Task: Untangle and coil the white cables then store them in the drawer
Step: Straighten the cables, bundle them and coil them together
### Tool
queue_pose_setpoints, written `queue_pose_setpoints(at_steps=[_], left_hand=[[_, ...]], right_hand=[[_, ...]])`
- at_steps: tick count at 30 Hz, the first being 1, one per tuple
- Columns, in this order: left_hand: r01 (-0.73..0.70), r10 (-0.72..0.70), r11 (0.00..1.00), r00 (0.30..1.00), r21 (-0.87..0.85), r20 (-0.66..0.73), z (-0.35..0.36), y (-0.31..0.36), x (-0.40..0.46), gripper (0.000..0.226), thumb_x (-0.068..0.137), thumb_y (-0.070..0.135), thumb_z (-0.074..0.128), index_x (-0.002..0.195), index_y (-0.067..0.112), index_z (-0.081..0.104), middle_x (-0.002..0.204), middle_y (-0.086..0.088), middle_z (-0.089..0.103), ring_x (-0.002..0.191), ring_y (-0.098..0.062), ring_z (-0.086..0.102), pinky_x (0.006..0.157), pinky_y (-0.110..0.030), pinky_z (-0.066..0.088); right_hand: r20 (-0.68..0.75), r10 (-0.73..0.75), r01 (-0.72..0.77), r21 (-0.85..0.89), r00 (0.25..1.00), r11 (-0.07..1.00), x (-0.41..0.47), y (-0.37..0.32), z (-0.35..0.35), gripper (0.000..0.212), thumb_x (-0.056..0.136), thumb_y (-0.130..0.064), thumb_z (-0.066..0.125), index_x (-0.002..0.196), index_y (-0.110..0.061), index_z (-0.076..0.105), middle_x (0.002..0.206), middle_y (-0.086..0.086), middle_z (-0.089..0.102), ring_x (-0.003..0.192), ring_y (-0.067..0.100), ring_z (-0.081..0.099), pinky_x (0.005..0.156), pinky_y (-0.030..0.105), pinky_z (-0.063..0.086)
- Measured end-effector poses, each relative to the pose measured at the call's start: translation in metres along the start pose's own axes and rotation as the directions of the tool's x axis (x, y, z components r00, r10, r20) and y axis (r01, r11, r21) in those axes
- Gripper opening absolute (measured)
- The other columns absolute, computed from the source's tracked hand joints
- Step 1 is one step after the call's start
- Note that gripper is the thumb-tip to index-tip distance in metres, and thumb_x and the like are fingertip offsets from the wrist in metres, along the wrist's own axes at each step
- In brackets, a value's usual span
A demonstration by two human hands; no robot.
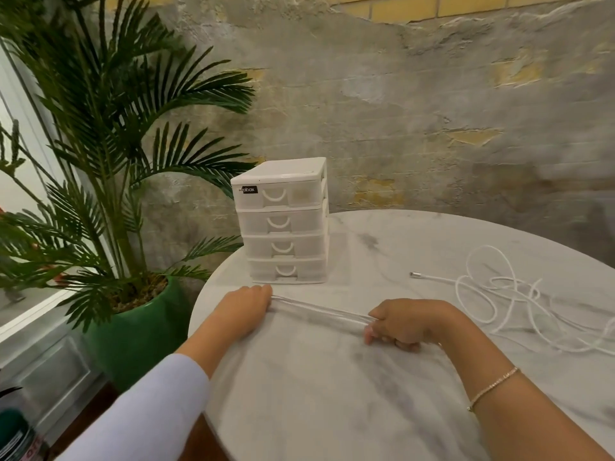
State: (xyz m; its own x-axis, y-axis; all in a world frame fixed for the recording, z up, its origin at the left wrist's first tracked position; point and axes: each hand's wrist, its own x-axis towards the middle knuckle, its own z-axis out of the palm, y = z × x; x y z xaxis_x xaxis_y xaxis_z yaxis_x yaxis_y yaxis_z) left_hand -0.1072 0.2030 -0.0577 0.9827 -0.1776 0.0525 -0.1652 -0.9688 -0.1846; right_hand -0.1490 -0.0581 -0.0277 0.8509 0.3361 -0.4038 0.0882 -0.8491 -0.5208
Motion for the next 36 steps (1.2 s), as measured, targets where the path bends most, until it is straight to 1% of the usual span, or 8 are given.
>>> queue_pose_setpoints(at_steps=[3,9,14,20,23,28,30,36], left_hand=[[0.007,-0.006,0.999,1.000,0.041,-0.022,0.002,-0.012,-0.002,0.019,0.097,0.013,0.033,0.113,0.014,0.043,0.118,-0.008,0.054,0.106,-0.026,0.053,0.080,-0.034,0.041],[-0.030,0.033,0.997,0.998,0.069,-0.044,0.008,-0.021,-0.003,0.021,0.099,0.017,0.032,0.117,0.016,0.043,0.116,-0.007,0.055,0.103,-0.025,0.054,0.084,-0.035,0.044],[0.006,-0.005,1.000,0.998,0.022,-0.059,0.011,-0.033,-0.004,0.022,0.100,0.018,0.034,0.121,0.018,0.041,0.114,-0.006,0.057,0.102,-0.022,0.055,0.087,-0.032,0.047],[0.014,-0.014,1.000,0.997,-0.001,-0.080,0.012,-0.032,0.001,0.021,0.100,0.017,0.032,0.119,0.019,0.042,0.113,-0.006,0.057,0.101,-0.022,0.056,0.084,-0.032,0.045],[0.018,-0.018,1.000,0.997,0.009,-0.073,0.013,-0.031,0.001,0.022,0.100,0.018,0.032,0.120,0.018,0.042,0.113,-0.007,0.058,0.101,-0.023,0.056,0.084,-0.032,0.045],[0.022,-0.022,1.000,0.997,0.000,-0.073,0.014,-0.033,0.000,0.023,0.100,0.017,0.034,0.121,0.018,0.041,0.114,-0.008,0.058,0.101,-0.024,0.057,0.086,-0.033,0.047],[0.021,-0.020,1.000,0.998,0.006,-0.066,0.013,-0.031,-0.001,0.022,0.099,0.016,0.034,0.120,0.016,0.041,0.113,-0.009,0.057,0.100,-0.025,0.057,0.084,-0.034,0.047],[0.000,-0.002,1.000,0.997,-0.027,-0.073,0.011,-0.021,0.000,0.020,0.098,0.015,0.034,0.117,0.016,0.041,0.115,-0.009,0.055,0.101,-0.027,0.055,0.083,-0.035,0.044]], right_hand=[[-0.043,-0.022,0.022,-0.012,0.999,1.000,0.002,-0.001,-0.005,0.023,0.100,-0.027,0.040,0.099,-0.017,0.061,0.072,-0.001,0.044,0.057,0.015,0.040,0.051,0.023,0.034],[-0.326,-0.050,-0.151,-0.563,0.944,0.813,0.010,0.027,-0.025,0.032,0.100,-0.040,0.031,0.118,-0.021,0.050,0.121,0.008,0.058,0.115,0.026,0.053,0.087,0.032,0.040],[-0.560,-0.106,-0.457,-0.758,0.821,0.466,-0.012,0.073,-0.089,0.022,0.097,-0.022,0.034,0.115,-0.021,0.047,0.109,-0.002,0.065,0.100,0.021,0.064,0.074,0.027,0.040],[-0.714,-0.429,-0.513,-0.698,0.553,0.500,-0.026,0.095,-0.132,0.014,0.073,-0.004,0.072,0.081,-0.010,0.061,0.070,0.008,0.069,0.065,0.025,0.067,0.071,0.035,0.024],[-0.685,-0.045,-0.632,-0.694,0.727,0.344,-0.018,0.104,-0.117,0.030,0.090,-0.045,0.052,0.113,-0.026,0.055,0.111,-0.005,0.064,0.115,0.018,0.050,0.100,0.041,0.029],[-0.409,0.457,-0.609,-0.613,0.790,0.503,-0.015,0.077,-0.092,0.098,0.063,-0.054,0.077,0.143,-0.030,0.026,0.145,0.002,0.037,0.139,0.028,0.024,0.109,0.063,0.011],[-0.359,0.438,-0.554,-0.670,0.824,0.494,-0.011,0.048,-0.083,0.108,0.060,-0.053,0.080,0.146,-0.027,0.021,0.148,0.006,0.032,0.141,0.030,0.018,0.110,0.062,0.012],[-0.281,-0.118,-0.090,-0.628,0.952,0.773,0.033,-0.038,-0.006,0.088,0.087,-0.054,0.054,0.150,-0.015,0.006,0.156,0.010,0.013,0.145,0.026,0.006,0.116,0.049,0.004]])
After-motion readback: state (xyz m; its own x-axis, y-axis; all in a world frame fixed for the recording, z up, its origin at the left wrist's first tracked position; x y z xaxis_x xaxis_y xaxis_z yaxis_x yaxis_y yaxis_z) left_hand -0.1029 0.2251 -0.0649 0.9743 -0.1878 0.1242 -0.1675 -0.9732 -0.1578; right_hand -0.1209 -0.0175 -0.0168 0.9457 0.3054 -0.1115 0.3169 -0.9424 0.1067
